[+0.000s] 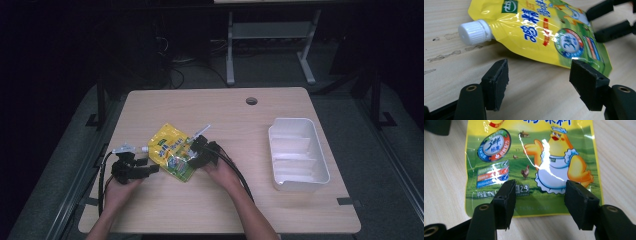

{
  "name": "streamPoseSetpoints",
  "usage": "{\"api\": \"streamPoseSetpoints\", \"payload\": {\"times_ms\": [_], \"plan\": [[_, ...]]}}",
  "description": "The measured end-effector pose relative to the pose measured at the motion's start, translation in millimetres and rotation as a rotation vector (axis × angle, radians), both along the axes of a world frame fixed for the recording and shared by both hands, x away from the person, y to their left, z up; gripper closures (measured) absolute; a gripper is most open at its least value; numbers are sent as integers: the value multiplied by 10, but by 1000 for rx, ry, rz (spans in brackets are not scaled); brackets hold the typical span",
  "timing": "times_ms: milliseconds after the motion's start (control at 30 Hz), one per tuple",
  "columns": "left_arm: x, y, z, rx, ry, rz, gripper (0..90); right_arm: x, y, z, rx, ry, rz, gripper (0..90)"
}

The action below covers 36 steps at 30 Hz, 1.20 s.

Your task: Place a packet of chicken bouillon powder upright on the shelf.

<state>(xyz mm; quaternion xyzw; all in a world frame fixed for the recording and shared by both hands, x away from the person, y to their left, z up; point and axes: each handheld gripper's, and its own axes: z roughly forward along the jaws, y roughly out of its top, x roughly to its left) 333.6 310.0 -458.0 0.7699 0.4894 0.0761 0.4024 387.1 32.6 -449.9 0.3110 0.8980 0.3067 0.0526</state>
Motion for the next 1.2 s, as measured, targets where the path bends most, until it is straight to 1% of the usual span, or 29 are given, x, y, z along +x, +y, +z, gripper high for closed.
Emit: {"api": "streamPoseSetpoints", "payload": {"times_ms": [100, 133, 200, 267, 300, 333, 367, 400, 433, 500, 567, 600, 633, 700, 733, 767, 800, 833, 867, 900, 933, 1033, 1067, 1100, 1133, 1167, 1200], "plan": [[55, -12, -16, -3, 11, 16, 324, 13, -41, -29, 9, 25, 1, 443], [55, -12, -16, -3, 11, 16, 326, 13, -41, -29, 9, 25, 1, 443], [103, -19, -19, -8, 17, 25, 334, 11, -50, -39, -4, 22, 5, 448], [158, -14, -20, -48, 15, 46, 359, 16, -49, -43, -3, 23, 5, 446], [171, -12, -25, -53, 23, 53, 372, 17, -47, -42, -2, 29, 3, 446], [208, -19, -36, -52, 46, 51, 380, 19, -45, -43, -1, 28, 4, 446], [230, -30, -43, -52, 54, 48, 382, 23, -42, -46, -2, 20, 9, 445], [230, -30, -43, -52, 54, 48, 391, 25, -40, -47, -5, 19, 12, 445], [264, -62, -39, -42, 64, 50, 396, 26, -38, -46, -5, 23, 9, 444], [285, -80, -35, -43, 68, 53, 425, 31, -35, -48, -9, 18, 16, 444], [318, -75, -50, -90, 82, 66, 475, 28, -28, -47, -15, 14, 16, 441], [318, -75, -50, -90, 82, 66, 517, 28, -28, -47, -15, 14, 16, 441], [340, -67, -80, -129, 101, 68, 549, 24, -18, -50, -21, 4, 20, 439], [354, -64, -94, -171, 109, 72, 605, 22, -7, -49, -26, 0, 23, 436], [360, -63, -96, -185, 106, 69, 647, 23, -4, -49, -30, -3, 27, 433], [364, -67, -95, -189, 103, 67, 692, 24, 0, -49, -34, -5, 29, 429], [364, -67, -95, -189, 103, 67, 716, 23, 2, -50, -35, -5, 29, 426], [370, -76, -98, -208, 102, 74, 739, 22, 4, -49, -36, -3, 28, 422], [370, -76, -98, -208, 102, 74, 753, 22, 4, -49, -36, -3, 28, 422], [379, -70, -102, -223, 106, 71, 753, 24, 2, -50, -36, -5, 31, 417], [383, -67, -101, -237, 105, 71, 794, 29, -6, -49, -29, 4, 29, 405], [382, -68, -88, -248, 98, 66, 838, 33, -41, -28, -10, 19, 27, 380], [382, -68, -88, -248, 98, 66, 846, 33, -41, -28, -10, 19, 27, 380], [390, -77, -61, -241, 100, 54, 857, 33, -81, 0, 5, 20, 28, 362], [390, -77, -61, -241, 100, 54, 867, 33, -81, 0, 5, 20, 28, 362], [386, -95, 0, -243, 82, 31, 880, 25, -124, 38, 16, 14, 21, 351], [380, -106, 35, -247, 72, 20, 885, 19, -150, 62, 24, 11, 19, 344]]}}
